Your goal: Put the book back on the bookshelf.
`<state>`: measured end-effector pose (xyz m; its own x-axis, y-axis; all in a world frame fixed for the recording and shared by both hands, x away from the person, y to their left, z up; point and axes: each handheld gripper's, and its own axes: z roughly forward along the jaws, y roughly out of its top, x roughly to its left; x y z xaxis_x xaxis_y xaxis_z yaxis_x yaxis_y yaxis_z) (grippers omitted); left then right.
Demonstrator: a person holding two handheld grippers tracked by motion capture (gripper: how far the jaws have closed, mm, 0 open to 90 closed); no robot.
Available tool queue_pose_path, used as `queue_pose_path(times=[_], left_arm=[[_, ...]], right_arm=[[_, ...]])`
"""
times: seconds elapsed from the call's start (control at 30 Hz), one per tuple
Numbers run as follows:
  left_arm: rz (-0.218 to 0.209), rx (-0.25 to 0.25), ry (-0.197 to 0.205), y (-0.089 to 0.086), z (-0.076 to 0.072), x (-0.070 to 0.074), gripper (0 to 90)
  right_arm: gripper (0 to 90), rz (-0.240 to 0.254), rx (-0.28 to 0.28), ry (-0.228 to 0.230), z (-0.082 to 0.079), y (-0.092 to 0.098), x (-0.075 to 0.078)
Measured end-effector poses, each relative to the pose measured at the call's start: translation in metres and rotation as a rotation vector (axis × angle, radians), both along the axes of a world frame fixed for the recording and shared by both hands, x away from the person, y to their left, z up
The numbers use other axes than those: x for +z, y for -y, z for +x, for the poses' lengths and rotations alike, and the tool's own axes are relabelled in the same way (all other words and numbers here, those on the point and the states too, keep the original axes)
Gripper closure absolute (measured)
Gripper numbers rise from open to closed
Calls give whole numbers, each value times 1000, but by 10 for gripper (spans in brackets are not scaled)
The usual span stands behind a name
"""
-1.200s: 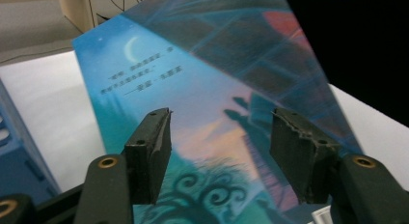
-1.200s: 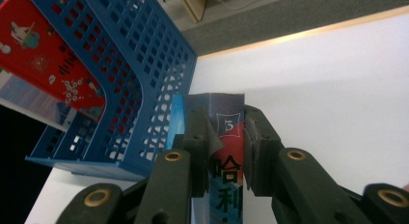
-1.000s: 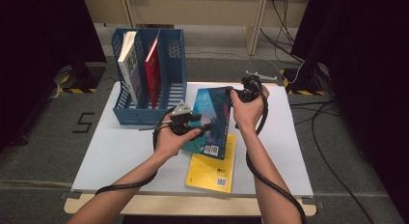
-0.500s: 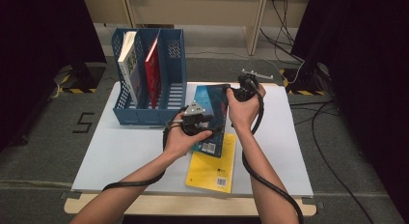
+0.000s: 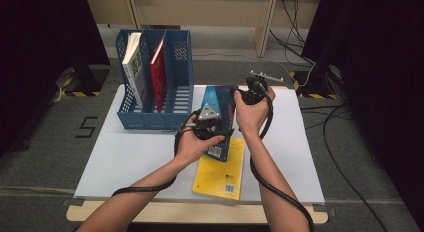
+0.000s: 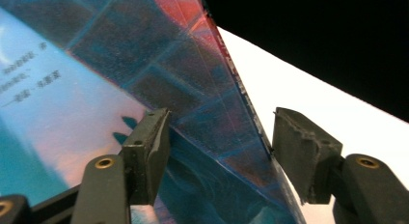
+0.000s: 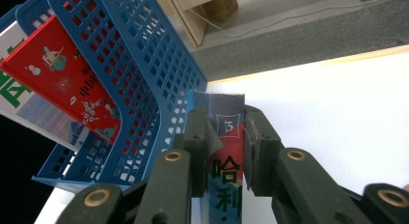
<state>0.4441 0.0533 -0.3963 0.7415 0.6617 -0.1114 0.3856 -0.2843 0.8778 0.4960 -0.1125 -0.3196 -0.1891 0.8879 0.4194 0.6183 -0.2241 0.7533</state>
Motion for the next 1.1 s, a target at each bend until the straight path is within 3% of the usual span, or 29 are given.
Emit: queue_pose_path(times=[0.43, 0.63, 0.77, 1.1], left_arm=[[41, 34, 35, -1, 13, -1, 376], [76, 68, 40, -8, 21, -8, 382], [73, 74, 34, -12, 21, -11, 381], [74, 121, 108, -14, 17, -4, 369]], right_arm=[[748, -27, -2, 56, -12, -1, 18], [749, -36, 7, 55, -17, -6, 22], [748, -44, 17, 52, -19, -12, 22], [746, -48, 18, 50, -25, -21, 23]])
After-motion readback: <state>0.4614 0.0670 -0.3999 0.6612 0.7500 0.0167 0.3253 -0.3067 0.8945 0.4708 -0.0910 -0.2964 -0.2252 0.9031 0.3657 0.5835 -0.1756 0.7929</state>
